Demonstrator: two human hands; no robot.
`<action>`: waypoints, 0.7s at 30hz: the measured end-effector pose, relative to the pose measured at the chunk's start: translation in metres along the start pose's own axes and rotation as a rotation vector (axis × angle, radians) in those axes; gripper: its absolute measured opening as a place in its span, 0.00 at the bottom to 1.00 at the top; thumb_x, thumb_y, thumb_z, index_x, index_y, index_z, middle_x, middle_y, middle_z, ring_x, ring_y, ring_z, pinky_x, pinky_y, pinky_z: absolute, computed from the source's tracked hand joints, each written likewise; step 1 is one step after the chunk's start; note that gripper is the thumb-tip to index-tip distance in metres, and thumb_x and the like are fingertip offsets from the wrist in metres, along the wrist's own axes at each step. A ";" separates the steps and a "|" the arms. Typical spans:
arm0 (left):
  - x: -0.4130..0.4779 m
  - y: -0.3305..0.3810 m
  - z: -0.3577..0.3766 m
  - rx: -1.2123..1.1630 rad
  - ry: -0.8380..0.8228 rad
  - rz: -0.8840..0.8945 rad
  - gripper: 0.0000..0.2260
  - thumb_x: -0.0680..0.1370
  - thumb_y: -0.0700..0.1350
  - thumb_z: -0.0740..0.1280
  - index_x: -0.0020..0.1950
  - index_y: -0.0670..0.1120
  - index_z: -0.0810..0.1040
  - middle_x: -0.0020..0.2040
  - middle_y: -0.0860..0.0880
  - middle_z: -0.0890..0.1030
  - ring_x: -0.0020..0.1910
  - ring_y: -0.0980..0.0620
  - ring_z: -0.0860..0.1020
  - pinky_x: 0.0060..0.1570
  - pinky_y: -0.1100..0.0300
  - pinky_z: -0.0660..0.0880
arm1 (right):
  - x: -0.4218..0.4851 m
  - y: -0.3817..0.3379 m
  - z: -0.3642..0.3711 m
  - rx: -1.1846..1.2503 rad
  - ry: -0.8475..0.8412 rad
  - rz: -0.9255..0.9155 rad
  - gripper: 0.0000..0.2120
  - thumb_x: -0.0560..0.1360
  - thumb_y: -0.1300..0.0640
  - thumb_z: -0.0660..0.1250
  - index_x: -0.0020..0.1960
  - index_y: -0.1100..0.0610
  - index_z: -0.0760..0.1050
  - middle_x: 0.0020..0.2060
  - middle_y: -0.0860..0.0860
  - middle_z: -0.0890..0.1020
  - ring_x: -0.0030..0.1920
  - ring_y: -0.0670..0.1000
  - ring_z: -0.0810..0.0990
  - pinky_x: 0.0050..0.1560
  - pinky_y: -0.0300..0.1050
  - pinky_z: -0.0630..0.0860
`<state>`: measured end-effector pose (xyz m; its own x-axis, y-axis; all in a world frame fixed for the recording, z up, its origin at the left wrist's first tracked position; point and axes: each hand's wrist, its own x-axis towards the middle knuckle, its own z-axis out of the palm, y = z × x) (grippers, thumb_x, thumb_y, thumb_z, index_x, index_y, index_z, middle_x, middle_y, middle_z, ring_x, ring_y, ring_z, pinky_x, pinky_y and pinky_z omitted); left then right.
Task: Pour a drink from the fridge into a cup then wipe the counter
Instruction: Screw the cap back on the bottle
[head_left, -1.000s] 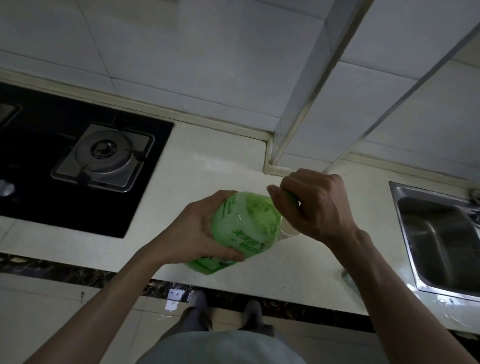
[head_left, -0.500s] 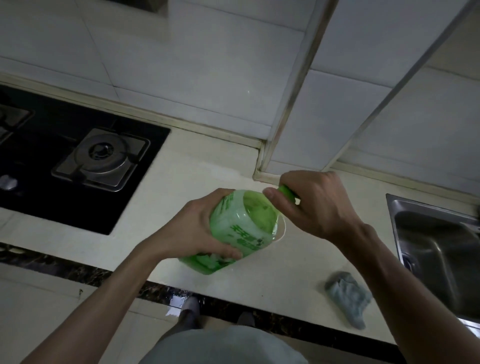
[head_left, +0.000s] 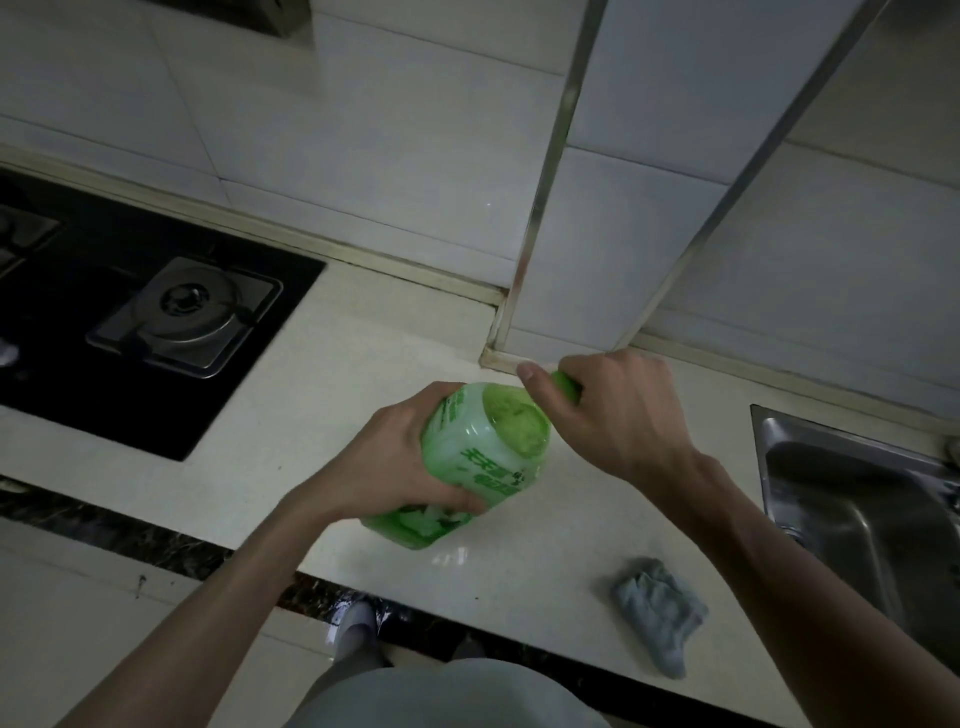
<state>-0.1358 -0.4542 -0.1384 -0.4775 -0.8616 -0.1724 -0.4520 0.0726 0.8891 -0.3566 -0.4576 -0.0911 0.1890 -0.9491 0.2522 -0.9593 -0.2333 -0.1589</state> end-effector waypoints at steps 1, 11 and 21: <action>-0.001 0.002 -0.004 -0.054 -0.063 0.002 0.39 0.59 0.46 0.84 0.65 0.58 0.71 0.55 0.59 0.80 0.55 0.61 0.80 0.54 0.55 0.80 | 0.000 0.001 -0.005 0.009 0.032 -0.081 0.28 0.78 0.36 0.48 0.26 0.52 0.58 0.19 0.45 0.60 0.19 0.45 0.58 0.27 0.37 0.53; -0.001 0.018 0.028 0.020 0.170 0.039 0.39 0.59 0.49 0.84 0.65 0.59 0.70 0.55 0.61 0.80 0.53 0.64 0.78 0.51 0.61 0.77 | 0.014 0.013 0.000 0.179 0.130 -0.045 0.23 0.73 0.51 0.52 0.23 0.56 0.49 0.16 0.47 0.53 0.17 0.47 0.54 0.25 0.40 0.61; -0.005 0.034 0.034 -0.032 0.137 0.007 0.40 0.59 0.46 0.84 0.66 0.59 0.69 0.54 0.62 0.79 0.55 0.63 0.78 0.51 0.64 0.77 | 0.007 0.024 -0.025 0.036 0.142 -0.114 0.29 0.76 0.38 0.49 0.23 0.56 0.58 0.17 0.48 0.58 0.19 0.52 0.60 0.28 0.40 0.54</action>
<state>-0.1743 -0.4303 -0.1212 -0.3722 -0.9218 -0.1081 -0.4234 0.0650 0.9036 -0.3840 -0.4644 -0.0694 0.2618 -0.8774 0.4020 -0.9249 -0.3471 -0.1552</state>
